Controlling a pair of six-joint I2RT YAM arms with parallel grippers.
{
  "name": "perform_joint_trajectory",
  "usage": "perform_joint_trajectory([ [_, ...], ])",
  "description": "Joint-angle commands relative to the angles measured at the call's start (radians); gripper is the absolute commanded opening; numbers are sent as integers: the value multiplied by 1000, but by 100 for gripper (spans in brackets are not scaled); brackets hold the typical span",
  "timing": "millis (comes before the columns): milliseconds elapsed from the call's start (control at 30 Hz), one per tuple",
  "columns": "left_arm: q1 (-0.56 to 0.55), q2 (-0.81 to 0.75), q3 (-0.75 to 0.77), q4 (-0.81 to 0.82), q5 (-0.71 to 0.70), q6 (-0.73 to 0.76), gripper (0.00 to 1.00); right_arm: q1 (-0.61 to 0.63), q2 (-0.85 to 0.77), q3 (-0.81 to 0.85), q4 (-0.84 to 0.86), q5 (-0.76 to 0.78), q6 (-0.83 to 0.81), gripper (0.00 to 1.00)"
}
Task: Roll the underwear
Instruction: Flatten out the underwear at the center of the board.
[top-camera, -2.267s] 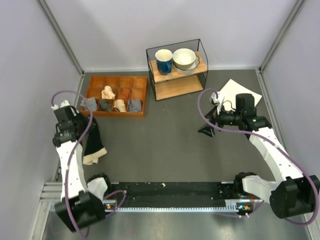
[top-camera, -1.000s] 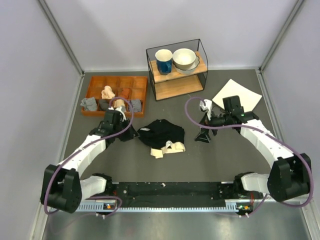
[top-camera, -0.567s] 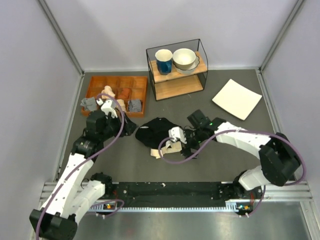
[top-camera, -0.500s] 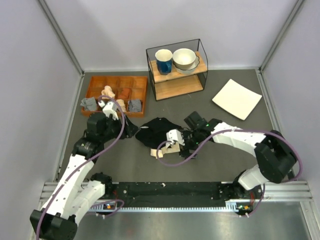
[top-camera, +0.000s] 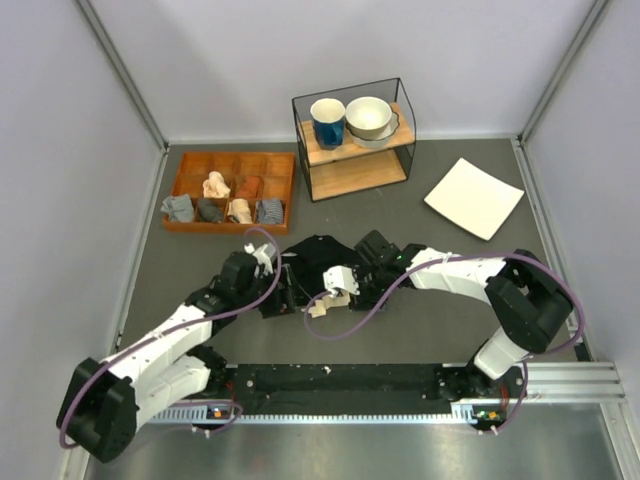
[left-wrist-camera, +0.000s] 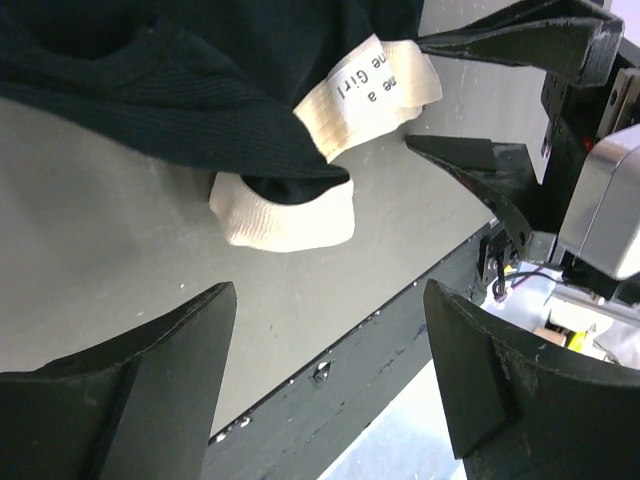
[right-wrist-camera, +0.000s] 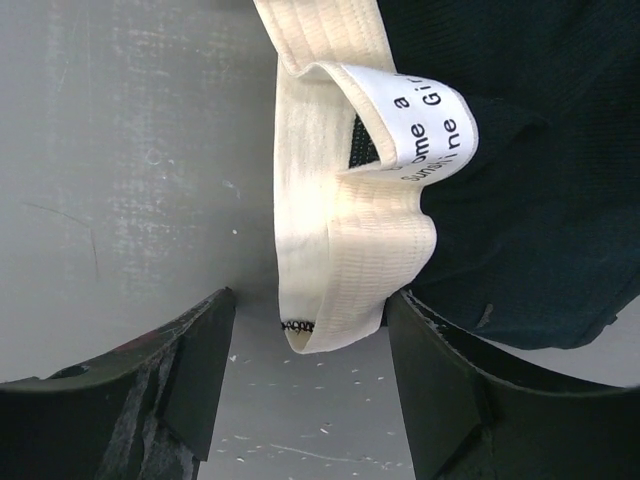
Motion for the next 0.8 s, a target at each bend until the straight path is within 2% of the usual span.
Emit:
perform_joint_trajectory([
  [0, -64, 79, 72, 115, -107, -84, 81, 15, 23, -17, 58, 33, -4, 61],
  [233, -113, 283, 156, 20, -216, -55, 73, 15, 19, -11, 57, 32, 11, 45],
  [267, -120, 305, 164, 17, -225, -42, 66, 15, 19, -11, 55, 30, 11, 40],
  [333, -127, 354, 194, -26, -258, -19, 46, 15, 20, -9, 55, 32, 11, 35],
  [367, -130, 365, 205, -46, -280, -2, 41, 15, 19, -6, 55, 32, 14, 27],
  [400, -131, 375, 213, -70, -294, 6, 40, 15, 19, -5, 54, 35, 16, 24],
  [433, -131, 375, 213, -75, -301, 14, 26, 15, 17, -3, 52, 35, 16, 19],
  [500, -131, 349, 204, -89, -312, 24, 20, 13, 16, 0, 52, 39, 27, 8],
  [533, -131, 334, 198, -90, -317, 30, 14, 13, 12, 9, 51, 41, 31, 3],
  [600, -128, 276, 184, -92, -318, 32, 13, 0, -3, 20, 38, 35, 56, 0],
  [700, -108, 196, 155, -9, -181, 80, 15, -74, -47, 70, -35, -29, 80, 0],
  [733, -78, 178, 147, 65, -126, 83, 15, -94, -66, 92, -49, -42, 82, 0],
  [767, -64, 153, 136, 104, -39, 78, 14, -112, -84, 99, -63, -53, 80, 0],
])
